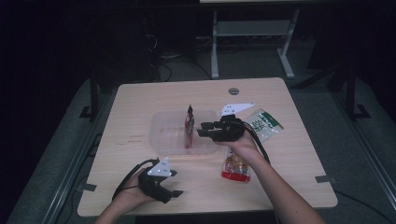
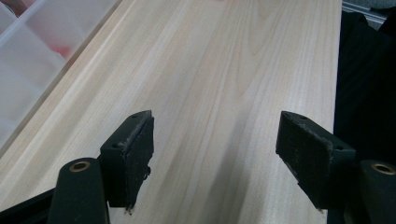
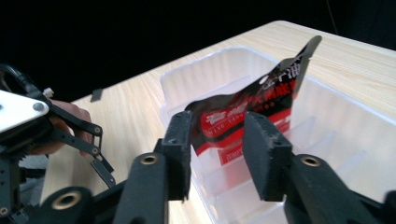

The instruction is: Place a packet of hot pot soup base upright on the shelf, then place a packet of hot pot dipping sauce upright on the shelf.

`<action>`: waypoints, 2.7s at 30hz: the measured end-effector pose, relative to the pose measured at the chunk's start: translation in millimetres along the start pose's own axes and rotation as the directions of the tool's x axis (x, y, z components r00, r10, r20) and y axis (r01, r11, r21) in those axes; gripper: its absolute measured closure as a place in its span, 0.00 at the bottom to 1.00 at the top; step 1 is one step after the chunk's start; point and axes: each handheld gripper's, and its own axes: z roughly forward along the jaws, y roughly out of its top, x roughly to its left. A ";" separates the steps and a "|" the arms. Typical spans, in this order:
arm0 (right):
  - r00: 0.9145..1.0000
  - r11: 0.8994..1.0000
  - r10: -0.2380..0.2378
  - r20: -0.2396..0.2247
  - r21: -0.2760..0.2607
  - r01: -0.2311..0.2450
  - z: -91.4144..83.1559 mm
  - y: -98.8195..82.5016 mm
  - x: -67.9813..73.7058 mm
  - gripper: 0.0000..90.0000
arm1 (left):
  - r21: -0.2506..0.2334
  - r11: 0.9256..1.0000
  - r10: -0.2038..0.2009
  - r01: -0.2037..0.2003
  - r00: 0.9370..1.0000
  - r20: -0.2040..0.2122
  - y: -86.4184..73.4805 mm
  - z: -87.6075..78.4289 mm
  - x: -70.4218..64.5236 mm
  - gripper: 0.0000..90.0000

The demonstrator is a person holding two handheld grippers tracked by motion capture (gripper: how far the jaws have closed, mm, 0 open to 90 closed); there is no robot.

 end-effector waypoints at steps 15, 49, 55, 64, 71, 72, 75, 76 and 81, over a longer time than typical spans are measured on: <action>0.999 0.995 -0.040 0.026 0.093 0.038 -32.6 -3.5 15.8 0.51 | -0.012 1.000 -0.016 0.015 1.000 -0.005 0.1 -0.2 -0.3 0.30; 0.980 0.971 -0.011 0.199 0.235 -0.037 -63.8 -65.1 -34.3 0.99 | -0.003 1.000 -0.002 0.002 1.000 0.007 2.5 2.2 -1.1 0.30; 0.969 0.951 -0.004 0.247 0.302 -0.073 -61.8 -80.0 -49.8 1.00 | -0.008 1.000 -0.005 0.005 1.000 0.008 3.1 3.4 -1.9 0.30; 0.966 0.921 -0.017 0.256 0.380 -0.085 -52.4 -90.3 -59.1 1.00 | -0.005 1.000 -0.007 0.007 1.000 0.010 2.9 3.5 -1.8 0.30; 0.976 0.901 -0.012 0.216 0.425 -0.083 -43.4 -94.3 -56.2 1.00 | 0.003 1.000 0.001 -0.001 1.000 0.013 3.6 5.1 -2.4 0.30; 0.978 0.902 -0.019 0.206 0.427 -0.072 -41.8 -94.3 -54.3 1.00 | 0.003 1.000 0.001 -0.001 1.000 0.013 3.6 5.1 -2.4 0.30; 0.985 0.897 -0.026 0.173 0.438 -0.054 -36.8 -93.2 -47.1 1.00 | 0.004 1.000 0.003 -0.003 1.000 0.013 3.9 5.5 -2.2 0.30; 0.985 0.897 -0.026 0.173 0.438 -0.054 -36.8 -93.2 -47.1 1.00 | 0.004 1.000 0.003 -0.003 1.000 0.013 3.9 5.5 -2.2 0.30; 0.990 0.892 -0.036 0.136 0.451 -0.030 -29.9 -91.9 -37.2 1.00 | 0.004 1.000 0.002 -0.002 1.000 0.012 3.7 5.1 -1.8 0.30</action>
